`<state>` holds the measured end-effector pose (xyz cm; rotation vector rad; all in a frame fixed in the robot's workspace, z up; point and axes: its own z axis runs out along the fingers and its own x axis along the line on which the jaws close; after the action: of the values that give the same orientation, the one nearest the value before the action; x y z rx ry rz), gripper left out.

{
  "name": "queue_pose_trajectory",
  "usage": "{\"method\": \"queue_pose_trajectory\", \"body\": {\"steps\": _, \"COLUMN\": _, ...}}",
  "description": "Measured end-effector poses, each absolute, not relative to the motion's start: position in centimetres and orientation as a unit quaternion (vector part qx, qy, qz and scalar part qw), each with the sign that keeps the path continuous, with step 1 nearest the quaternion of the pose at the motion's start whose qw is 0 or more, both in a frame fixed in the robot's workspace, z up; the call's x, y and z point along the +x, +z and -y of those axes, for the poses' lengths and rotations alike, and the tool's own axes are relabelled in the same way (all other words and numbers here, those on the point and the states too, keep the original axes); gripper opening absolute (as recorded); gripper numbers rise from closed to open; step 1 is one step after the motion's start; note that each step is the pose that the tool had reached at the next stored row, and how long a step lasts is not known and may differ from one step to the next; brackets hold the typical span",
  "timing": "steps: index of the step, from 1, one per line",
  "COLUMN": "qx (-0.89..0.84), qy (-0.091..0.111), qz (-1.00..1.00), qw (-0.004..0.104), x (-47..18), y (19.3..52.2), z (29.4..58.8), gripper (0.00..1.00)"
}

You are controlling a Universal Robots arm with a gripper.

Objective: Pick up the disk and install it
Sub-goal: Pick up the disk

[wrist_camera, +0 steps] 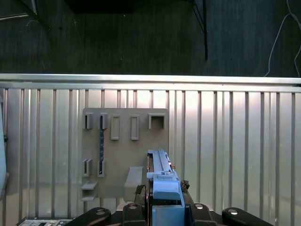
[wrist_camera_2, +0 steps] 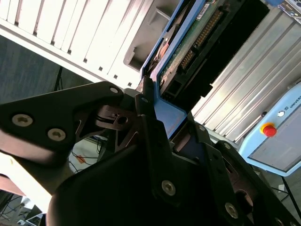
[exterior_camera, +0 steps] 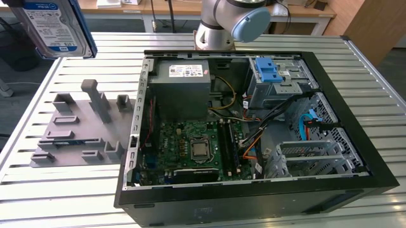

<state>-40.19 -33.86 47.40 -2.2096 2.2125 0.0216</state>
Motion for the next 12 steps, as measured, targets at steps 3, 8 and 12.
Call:
{"method": "queue_pose_trajectory", "body": {"steps": 3, "qx": -0.707, "qy": 0.007, "qz": -0.708, "qw": 0.007, "x": -40.19, "y": 47.73, "z": 33.87, "gripper": 0.36}}
{"method": "queue_pose_trajectory", "body": {"steps": 8, "qx": -0.707, "qy": 0.007, "qz": -0.707, "qw": 0.007, "x": -40.19, "y": 48.28, "z": 33.87, "gripper": 0.36}}
{"method": "queue_pose_trajectory", "body": {"steps": 12, "qx": -0.707, "qy": 0.007, "qz": -0.707, "qw": 0.007, "x": -40.19, "y": 48.3, "z": 33.87, "gripper": 0.36}}
